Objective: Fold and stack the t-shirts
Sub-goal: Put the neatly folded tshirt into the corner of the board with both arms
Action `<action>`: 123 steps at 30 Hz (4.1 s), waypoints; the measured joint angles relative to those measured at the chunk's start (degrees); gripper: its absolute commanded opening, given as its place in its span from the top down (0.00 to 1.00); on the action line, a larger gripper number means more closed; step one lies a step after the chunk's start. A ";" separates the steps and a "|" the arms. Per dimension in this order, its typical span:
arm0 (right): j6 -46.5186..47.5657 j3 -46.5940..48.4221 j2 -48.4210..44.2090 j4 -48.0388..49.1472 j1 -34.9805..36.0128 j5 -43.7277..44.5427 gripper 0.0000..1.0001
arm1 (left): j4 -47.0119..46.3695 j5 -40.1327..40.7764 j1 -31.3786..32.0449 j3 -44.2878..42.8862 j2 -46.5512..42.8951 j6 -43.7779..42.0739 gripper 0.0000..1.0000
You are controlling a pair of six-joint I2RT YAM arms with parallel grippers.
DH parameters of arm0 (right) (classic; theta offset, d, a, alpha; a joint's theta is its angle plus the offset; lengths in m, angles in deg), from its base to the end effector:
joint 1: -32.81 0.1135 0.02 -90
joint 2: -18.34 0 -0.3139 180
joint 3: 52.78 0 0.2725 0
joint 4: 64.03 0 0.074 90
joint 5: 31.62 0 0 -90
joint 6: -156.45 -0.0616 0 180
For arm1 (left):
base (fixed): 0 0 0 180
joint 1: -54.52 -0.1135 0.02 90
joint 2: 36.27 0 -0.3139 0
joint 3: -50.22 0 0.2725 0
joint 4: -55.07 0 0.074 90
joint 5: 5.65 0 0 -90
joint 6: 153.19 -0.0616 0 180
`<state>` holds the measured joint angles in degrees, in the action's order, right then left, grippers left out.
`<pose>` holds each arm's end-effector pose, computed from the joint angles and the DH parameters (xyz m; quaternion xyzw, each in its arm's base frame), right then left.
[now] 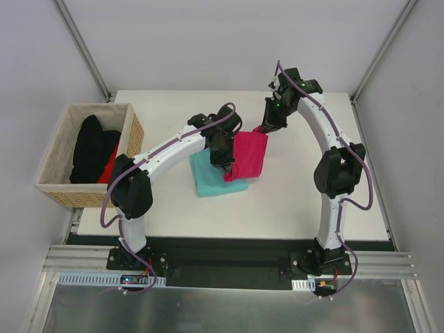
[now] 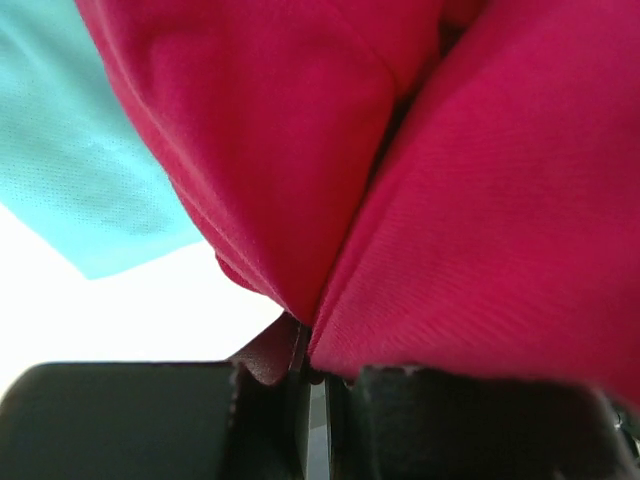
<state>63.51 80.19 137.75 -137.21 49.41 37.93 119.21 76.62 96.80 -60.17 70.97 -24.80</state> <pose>0.4784 0.1651 0.3372 -0.1591 0.9375 0.2126 0.2250 0.3278 -0.3093 0.3102 0.0497 0.9648 -0.2115 0.1482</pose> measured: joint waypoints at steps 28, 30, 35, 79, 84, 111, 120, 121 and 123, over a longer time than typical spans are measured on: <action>0.44 5.29 9.18 -2.93 5.95 -0.90 0.99 | -3.43 0.85 -4.68 15.32 -8.39 2.95 1.00; 0.44 7.04 10.54 -3.28 6.80 -1.11 0.99 | -3.63 0.83 -5.46 16.55 -9.35 3.06 1.00; 0.44 8.76 12.24 -3.52 8.00 -1.62 0.99 | -4.39 0.81 -6.36 19.23 -11.13 3.23 1.00; 0.13 2.89 -0.66 0.63 7.06 9.97 0.63 | -4.42 6.73 -14.29 22.16 -22.43 4.22 0.43; -0.72 1.42 1.29 0.70 6.47 9.86 0.60 | -4.15 5.99 -17.35 23.63 -21.35 4.13 0.44; -1.09 0.15 2.82 -3.43 6.67 11.39 0.80 | -10.34 -5.25 -23.08 16.96 -3.15 -3.76 0.81; -1.09 -2.69 7.32 -3.48 7.93 10.73 0.83 | -10.51 -7.43 -24.37 16.11 -2.14 -5.01 0.80; -1.09 -2.71 7.82 -3.43 8.15 10.62 0.84 | -10.49 -7.78 -24.37 15.69 -1.77 -5.01 0.80; -1.09 -2.71 8.61 -3.43 8.66 10.47 0.84 | -10.51 -8.57 -24.37 14.51 -0.59 -5.01 0.79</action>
<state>62.42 77.48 146.37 -140.64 58.07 48.40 108.69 68.05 72.43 -45.65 70.38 -29.80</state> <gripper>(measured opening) 0.166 0.204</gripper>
